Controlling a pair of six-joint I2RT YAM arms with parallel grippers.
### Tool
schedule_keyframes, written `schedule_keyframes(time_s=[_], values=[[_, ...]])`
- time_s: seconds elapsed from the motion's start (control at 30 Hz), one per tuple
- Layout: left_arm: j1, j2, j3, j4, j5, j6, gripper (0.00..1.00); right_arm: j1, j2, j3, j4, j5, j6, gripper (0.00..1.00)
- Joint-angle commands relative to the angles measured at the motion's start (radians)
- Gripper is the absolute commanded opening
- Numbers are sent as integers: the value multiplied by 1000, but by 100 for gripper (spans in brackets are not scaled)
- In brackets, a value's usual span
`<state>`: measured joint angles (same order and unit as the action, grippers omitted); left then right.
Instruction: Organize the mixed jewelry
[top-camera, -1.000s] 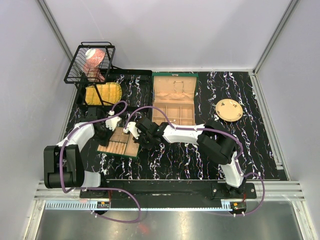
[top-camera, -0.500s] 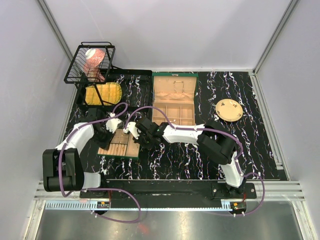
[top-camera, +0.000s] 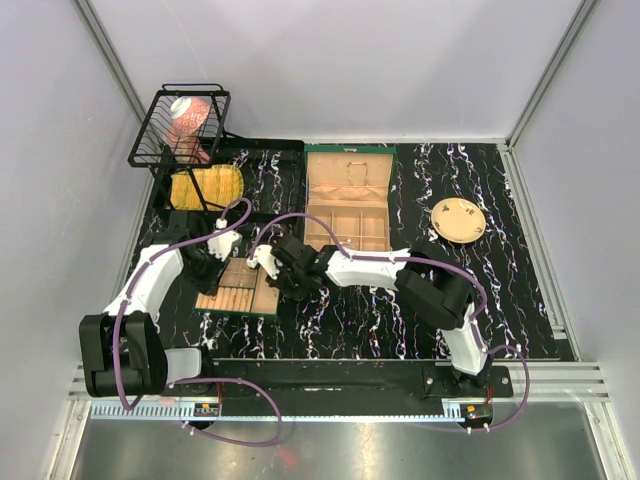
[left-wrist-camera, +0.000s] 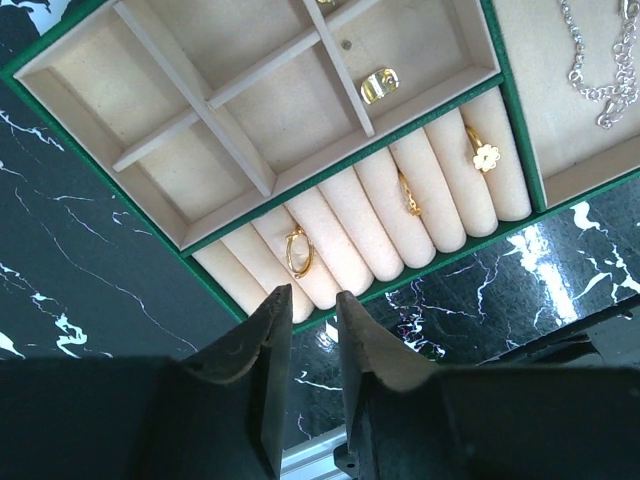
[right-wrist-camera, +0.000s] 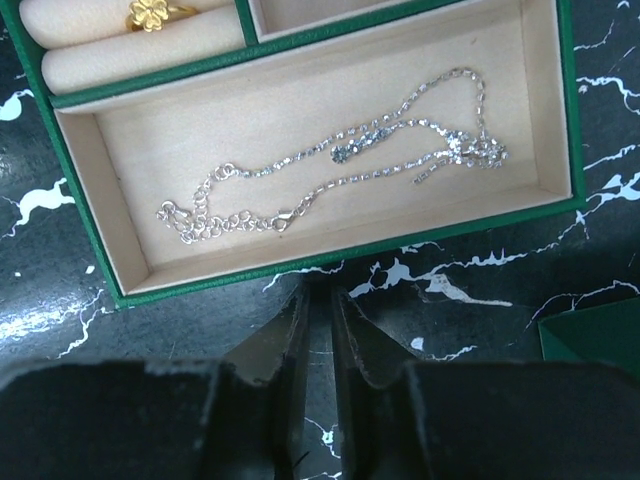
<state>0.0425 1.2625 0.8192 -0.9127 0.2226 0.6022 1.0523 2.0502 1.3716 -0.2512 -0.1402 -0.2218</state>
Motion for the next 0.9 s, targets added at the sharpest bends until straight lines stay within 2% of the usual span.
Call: schedule_keyframes(time_s=[0.0, 0.33, 0.6, 0.87], values=[[13, -32, 41, -9, 23, 2, 27, 8, -71, -9, -8, 24, -14, 21], [48, -64, 6, 41, 90, 45, 28, 8, -156, 26, -51, 25, -30, 23], [48, -71, -29, 78, 90, 30, 28, 9, -182, 118, -152, -4, -67, 25], [72, -109, -5, 113, 104, -24, 28, 29, -139, 213, -235, -4, -111, 37]])
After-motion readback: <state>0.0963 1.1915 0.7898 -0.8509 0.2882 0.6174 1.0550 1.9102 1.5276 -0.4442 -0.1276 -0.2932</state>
